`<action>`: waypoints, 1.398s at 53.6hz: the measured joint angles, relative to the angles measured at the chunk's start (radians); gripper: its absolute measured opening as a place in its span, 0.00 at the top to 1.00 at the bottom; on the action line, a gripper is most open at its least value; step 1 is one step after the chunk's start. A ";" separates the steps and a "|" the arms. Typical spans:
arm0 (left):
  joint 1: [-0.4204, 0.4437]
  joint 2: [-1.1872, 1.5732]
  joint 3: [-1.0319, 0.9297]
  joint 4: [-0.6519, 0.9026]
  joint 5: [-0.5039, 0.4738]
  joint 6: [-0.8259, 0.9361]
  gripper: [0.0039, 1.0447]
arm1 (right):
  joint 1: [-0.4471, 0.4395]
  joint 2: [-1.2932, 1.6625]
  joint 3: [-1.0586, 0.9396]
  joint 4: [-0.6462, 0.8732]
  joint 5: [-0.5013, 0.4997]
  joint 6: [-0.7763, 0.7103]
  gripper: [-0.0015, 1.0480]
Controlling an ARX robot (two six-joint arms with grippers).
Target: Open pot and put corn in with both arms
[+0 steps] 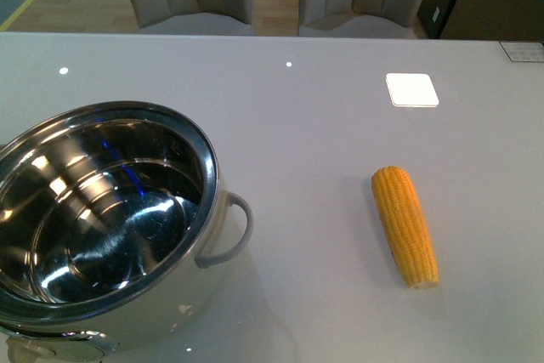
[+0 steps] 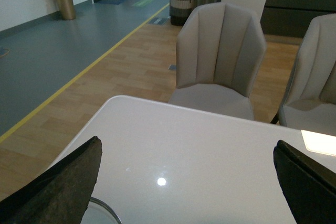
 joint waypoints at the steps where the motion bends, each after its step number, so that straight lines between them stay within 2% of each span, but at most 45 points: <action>1: -0.002 -0.014 -0.003 -0.009 -0.001 0.000 0.07 | 0.000 0.000 0.000 0.000 0.000 0.000 0.09; 25: -0.131 -0.578 -0.083 -0.463 -0.109 -0.047 0.07 | 0.000 0.000 0.000 0.000 0.000 0.000 0.09; 33: -0.203 -0.781 -0.113 -0.677 -0.175 -0.077 0.07 | 0.000 0.000 0.000 0.000 0.000 0.000 0.09; 42: -0.251 -0.903 -0.138 -0.842 -0.232 -0.118 0.07 | 0.000 0.000 0.000 0.000 0.000 0.000 0.09; 47: -0.272 -0.954 -0.153 -0.915 -0.262 -0.136 0.07 | 0.000 0.000 0.000 0.000 0.000 0.000 0.09; 59: -0.280 -0.967 -0.158 -0.924 -0.266 -0.147 0.07 | 0.000 0.000 0.000 0.000 0.000 0.000 0.09; 60: -0.274 -0.971 -0.161 -0.916 -0.246 -0.138 0.07 | 0.000 0.000 0.000 0.000 0.000 0.000 0.09; 65: -0.168 -1.023 -0.226 -0.766 -0.008 -0.064 0.22 | 0.000 0.000 0.000 0.000 0.000 0.000 0.09; 69: -0.137 -1.048 -0.240 -0.746 0.043 -0.031 0.34 | 0.000 0.000 0.000 0.000 0.000 0.000 0.09; 75: -0.132 -1.070 -0.258 -0.747 0.060 -0.006 0.53 | 0.000 0.000 0.000 0.000 0.000 0.000 0.09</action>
